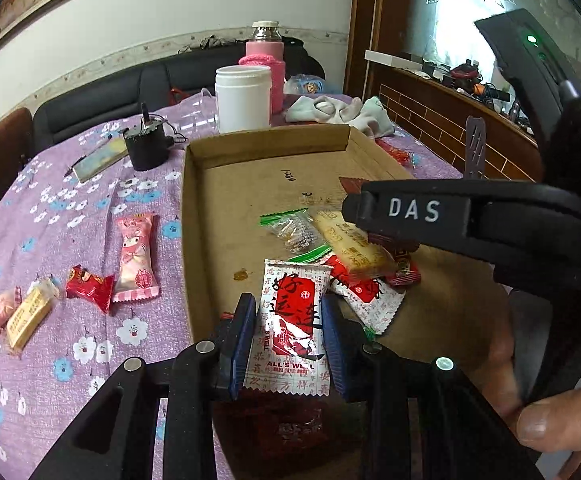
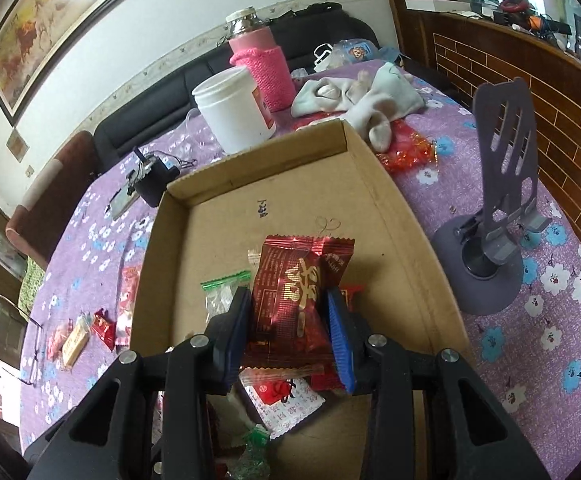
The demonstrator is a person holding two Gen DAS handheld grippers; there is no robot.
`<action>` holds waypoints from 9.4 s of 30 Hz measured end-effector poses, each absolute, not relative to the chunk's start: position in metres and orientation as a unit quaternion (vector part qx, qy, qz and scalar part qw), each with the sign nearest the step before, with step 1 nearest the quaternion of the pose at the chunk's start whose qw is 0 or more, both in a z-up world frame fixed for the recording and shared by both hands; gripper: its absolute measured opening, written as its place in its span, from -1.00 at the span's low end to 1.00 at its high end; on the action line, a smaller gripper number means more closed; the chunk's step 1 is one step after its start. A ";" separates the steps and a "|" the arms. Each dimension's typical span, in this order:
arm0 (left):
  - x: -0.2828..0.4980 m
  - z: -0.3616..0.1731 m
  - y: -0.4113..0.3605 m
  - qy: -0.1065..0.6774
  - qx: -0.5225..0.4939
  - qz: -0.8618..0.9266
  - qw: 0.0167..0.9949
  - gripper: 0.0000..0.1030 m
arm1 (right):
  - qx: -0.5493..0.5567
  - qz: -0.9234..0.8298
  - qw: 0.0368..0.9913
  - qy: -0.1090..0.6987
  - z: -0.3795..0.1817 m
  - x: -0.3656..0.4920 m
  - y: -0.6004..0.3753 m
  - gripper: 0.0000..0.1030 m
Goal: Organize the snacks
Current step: 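Lower both packets into the cardboard tray and open both grippers, then grasp a pink character-printed packet with the left gripper while the right moves to the pile, then grasp a small red character-face packet with the right gripper while the left holds the pink packet, then carry the pink and red packets over the cardboard tray with both grippers, then lower both packets into the tray and open both grippers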
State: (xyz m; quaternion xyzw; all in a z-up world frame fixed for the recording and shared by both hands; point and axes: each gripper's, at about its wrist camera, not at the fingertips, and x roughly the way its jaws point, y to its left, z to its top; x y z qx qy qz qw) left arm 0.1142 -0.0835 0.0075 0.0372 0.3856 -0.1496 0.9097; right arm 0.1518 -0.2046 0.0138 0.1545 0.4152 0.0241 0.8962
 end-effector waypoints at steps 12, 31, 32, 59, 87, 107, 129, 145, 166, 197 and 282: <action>0.108 0.004 -0.084 0.363 0.063 -0.152 0.917 -0.30 | 0.139 0.023 0.897 0.420 0.010 0.153 -0.196 -0.28; 0.096 0.007 -0.090 0.339 0.091 -0.149 0.924 -0.30 | 0.141 0.022 0.901 0.409 0.016 0.149 -0.194 -0.25; 0.095 0.007 -0.090 0.339 0.092 -0.150 0.924 -0.30 | 0.140 0.022 0.901 0.409 0.016 0.149 -0.194 -0.25; 0.090 0.019 -0.080 0.312 0.083 -0.142 0.936 0.14 | 0.144 0.020 0.907 0.395 0.025 0.143 -0.196 -0.25; 0.122 0.047 -0.002 0.321 -0.021 -0.082 0.943 0.20 | 0.105 0.032 0.921 0.374 0.029 0.137 -0.167 -0.22; 0.133 0.043 0.137 0.401 -0.059 -0.001 0.914 0.21 | 0.070 0.107 0.935 0.331 0.048 0.114 -0.130 -0.08; 0.176 -0.014 0.224 0.492 -0.113 -0.009 0.863 0.16 | 0.068 0.119 0.928 0.346 0.040 0.116 -0.123 -0.08; 0.165 -0.020 0.212 0.455 -0.108 0.063 0.882 -0.31 | 0.058 0.134 0.928 0.342 0.041 0.110 -0.112 -0.08; 0.161 -0.019 0.198 0.431 -0.061 0.051 0.899 -0.39 | -0.090 0.227 0.858 0.451 0.011 0.183 0.032 -0.08; 0.145 0.007 0.210 0.374 -0.093 0.046 0.922 -0.39 | 0.055 0.216 0.884 0.411 0.006 0.128 -0.011 -0.61; 0.108 0.010 -0.081 0.339 0.080 -0.098 0.932 -0.41 | 0.117 0.047 0.903 0.410 0.010 0.143 -0.185 -0.62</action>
